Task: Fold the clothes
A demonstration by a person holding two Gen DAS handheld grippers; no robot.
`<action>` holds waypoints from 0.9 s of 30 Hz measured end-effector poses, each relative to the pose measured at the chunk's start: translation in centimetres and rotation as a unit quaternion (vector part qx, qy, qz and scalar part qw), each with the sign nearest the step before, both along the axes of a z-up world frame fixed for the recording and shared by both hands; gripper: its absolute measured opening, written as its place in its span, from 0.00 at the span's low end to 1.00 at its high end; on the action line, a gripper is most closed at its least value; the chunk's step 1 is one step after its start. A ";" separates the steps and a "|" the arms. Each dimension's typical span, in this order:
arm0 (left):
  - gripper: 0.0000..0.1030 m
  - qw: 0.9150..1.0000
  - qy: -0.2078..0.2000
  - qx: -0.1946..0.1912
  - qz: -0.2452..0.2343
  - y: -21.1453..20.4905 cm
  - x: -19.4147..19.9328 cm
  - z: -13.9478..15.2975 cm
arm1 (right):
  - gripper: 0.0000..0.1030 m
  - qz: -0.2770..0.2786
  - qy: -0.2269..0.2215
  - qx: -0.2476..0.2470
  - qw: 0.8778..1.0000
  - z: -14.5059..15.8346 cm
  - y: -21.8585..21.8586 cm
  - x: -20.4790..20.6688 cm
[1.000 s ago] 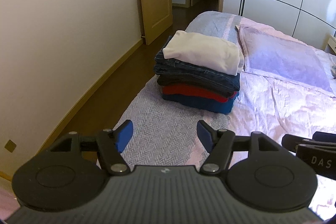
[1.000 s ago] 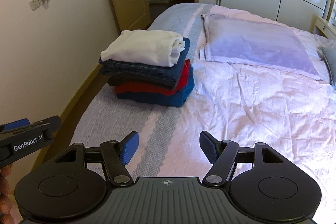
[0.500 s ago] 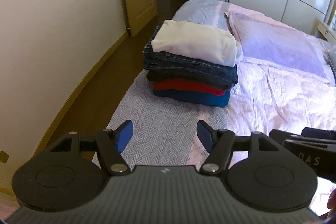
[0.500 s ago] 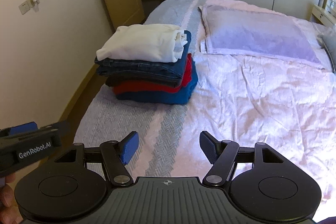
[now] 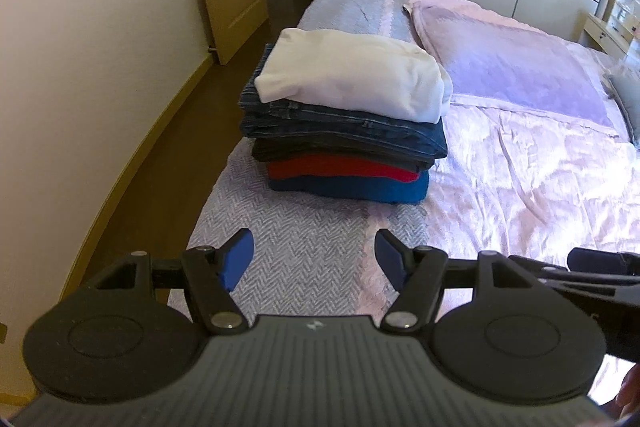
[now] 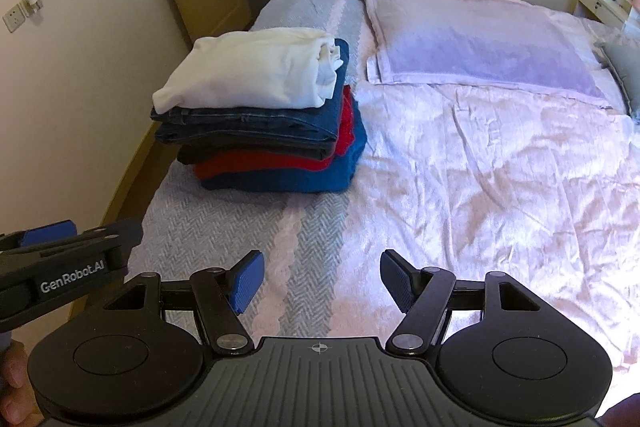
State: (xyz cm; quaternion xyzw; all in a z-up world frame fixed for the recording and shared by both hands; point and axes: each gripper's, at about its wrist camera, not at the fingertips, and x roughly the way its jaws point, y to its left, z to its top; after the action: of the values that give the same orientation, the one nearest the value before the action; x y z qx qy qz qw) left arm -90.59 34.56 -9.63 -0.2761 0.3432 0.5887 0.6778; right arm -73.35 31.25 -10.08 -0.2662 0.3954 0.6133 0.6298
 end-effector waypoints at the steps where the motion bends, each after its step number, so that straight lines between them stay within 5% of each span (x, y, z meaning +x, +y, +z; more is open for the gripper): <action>1: 0.62 1.000 0.000 -0.001 -0.002 0.2 0.1 -0.1 | 0.66 -0.001 0.000 -0.001 1.000 -0.1 0.2 0.0; 27: 0.62 0.999 -0.005 -0.025 -0.021 5.8 0.1 -2.6 | 0.66 -0.003 -0.009 -0.030 0.999 -2.2 5.2 -0.8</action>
State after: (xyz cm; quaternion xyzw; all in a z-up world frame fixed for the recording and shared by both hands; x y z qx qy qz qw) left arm -90.46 40.37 -12.18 -0.2891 0.3602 0.5642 0.6844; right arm -74.17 36.44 -12.26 -0.2897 0.4087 0.5966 0.6270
